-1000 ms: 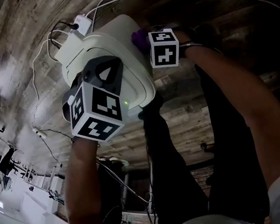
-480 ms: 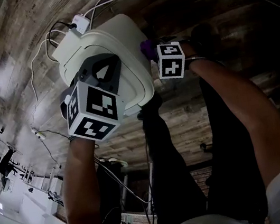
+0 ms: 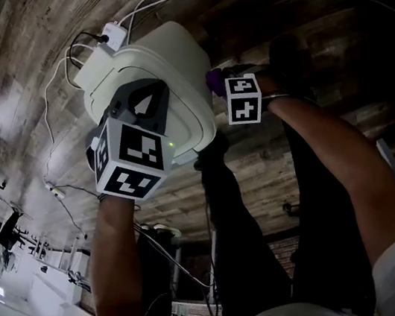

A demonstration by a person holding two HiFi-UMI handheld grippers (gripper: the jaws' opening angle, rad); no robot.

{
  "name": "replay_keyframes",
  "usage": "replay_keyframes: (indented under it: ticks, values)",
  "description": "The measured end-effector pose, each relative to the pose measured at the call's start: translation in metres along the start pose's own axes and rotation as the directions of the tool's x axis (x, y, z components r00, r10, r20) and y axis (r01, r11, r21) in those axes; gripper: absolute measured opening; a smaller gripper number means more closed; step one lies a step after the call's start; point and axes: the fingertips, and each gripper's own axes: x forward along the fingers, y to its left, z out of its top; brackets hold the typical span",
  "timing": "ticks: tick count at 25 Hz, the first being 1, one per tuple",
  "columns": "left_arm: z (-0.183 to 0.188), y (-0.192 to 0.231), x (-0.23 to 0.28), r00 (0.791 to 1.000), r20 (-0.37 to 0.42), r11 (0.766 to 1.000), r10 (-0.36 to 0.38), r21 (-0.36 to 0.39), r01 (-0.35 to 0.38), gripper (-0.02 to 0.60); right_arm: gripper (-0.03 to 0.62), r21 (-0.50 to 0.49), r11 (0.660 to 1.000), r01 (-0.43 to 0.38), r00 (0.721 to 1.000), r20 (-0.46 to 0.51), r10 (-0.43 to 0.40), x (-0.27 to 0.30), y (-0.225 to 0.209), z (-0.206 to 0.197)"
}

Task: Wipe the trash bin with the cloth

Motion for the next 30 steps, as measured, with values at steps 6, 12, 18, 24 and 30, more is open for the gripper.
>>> replay_keyframes:
  ticks: [6,12,18,24,30]
  values:
    - [0.001,0.0,0.001,1.0,0.012,1.0,0.017,0.0,-0.017,0.005,0.11,-0.111,0.984,-0.136,0.988,-0.088,0.127,0.02,0.053,-0.025]
    - [0.001,-0.001,0.0,0.999,0.033,1.0,0.021,-0.009,-0.021,0.005,0.11,-0.192,0.963,-0.192,0.972,-0.175,0.159,0.021,0.065,-0.052]
    - [0.003,-0.001,-0.001,0.998,0.057,1.0,0.02,-0.021,-0.019,0.005,0.11,-0.077,0.995,-0.056,0.983,-0.177,0.042,0.005,-0.009,-0.063]
    - [0.005,-0.001,-0.003,0.997,0.073,1.0,0.017,-0.018,-0.016,0.005,0.11,0.005,0.998,0.056,0.991,-0.122,-0.055,-0.01,-0.093,-0.04]
    - [0.003,-0.003,-0.004,0.996,0.092,1.0,0.012,-0.003,-0.012,0.005,0.11,0.109,0.985,0.134,0.991,0.004,-0.135,-0.012,-0.175,0.008]
